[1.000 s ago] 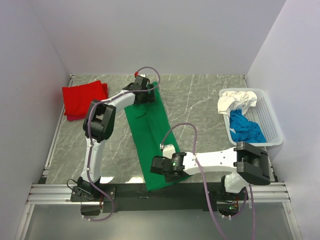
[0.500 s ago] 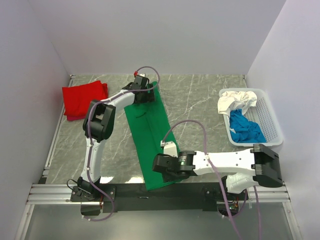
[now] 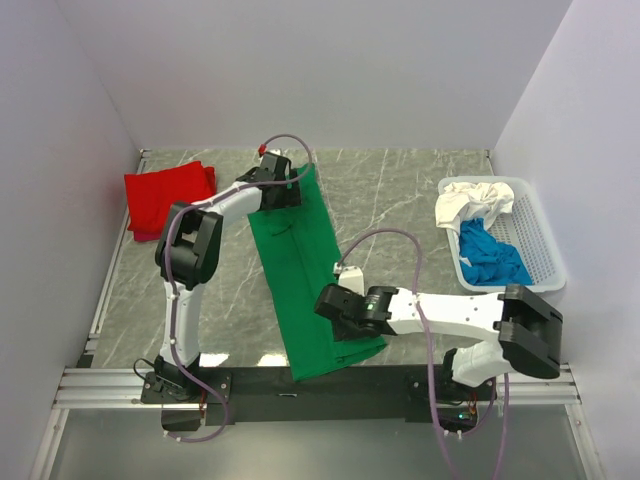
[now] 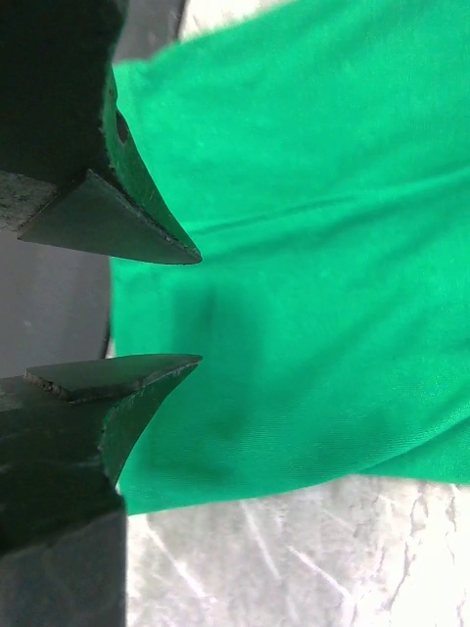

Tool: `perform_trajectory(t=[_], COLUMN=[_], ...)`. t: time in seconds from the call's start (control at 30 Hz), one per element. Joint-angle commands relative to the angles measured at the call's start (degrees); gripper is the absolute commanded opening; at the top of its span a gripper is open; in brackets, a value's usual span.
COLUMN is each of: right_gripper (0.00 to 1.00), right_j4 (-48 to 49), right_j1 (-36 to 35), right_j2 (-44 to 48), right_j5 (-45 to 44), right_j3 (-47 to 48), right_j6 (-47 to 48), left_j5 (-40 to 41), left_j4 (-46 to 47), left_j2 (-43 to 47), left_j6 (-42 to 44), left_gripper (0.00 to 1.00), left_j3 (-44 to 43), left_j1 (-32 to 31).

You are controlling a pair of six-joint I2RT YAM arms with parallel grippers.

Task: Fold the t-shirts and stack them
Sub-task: Fold the tshirt

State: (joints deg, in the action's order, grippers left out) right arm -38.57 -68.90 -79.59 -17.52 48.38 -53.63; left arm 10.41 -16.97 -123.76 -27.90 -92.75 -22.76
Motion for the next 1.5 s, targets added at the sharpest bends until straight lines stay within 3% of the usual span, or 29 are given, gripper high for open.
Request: perform_trajectory(t=[0.0, 0.37, 0.7, 1.03, 1.2, 1.33, 1.47], right_gripper=[0.49, 0.49, 0.49, 0.49, 0.52, 0.56, 0.56], right_j4=[4.28, 10.43, 13.08, 11.15, 8.07, 3.78, 1.13], right_j1=[0.7, 0.44, 0.09, 1.23, 1.05, 0.44, -0.62], right_j2=[-2.31, -6.45, -10.32, -13.05, -10.85, -6.64, -0.49], right_j5=[-0.94, 3.8, 8.02, 6.89, 3.9, 0.39, -1.9], right_j3=[-1.97, -6.1, -3.65, 0.04, 2.59, 5.05, 4.62], right_j6=[1.86, 0.98, 2.38, 3.26, 4.49, 4.94, 3.71], left_j5=[0.48, -1.88, -8.12, -9.98, -10.77, -10.59, -7.79], left_j4=[0.89, 1.41, 2.56, 3.61, 6.86, 11.24, 13.98], left_j2=[-1.39, -8.94, -16.07, -19.67, -15.03, -3.9, 8.25], left_j6=[-0.14, 0.48, 2.41, 2.94, 2.5, 1.45, 0.83], left_gripper=[0.95, 0.95, 0.95, 0.96, 0.96, 0.99, 0.99], left_j3=[-2.69, -8.58, -17.81, -25.46, -24.32, -21.6, -11.88], left_j1=[0.0, -0.09, -0.35, -0.44, -0.61, -0.79, -0.97])
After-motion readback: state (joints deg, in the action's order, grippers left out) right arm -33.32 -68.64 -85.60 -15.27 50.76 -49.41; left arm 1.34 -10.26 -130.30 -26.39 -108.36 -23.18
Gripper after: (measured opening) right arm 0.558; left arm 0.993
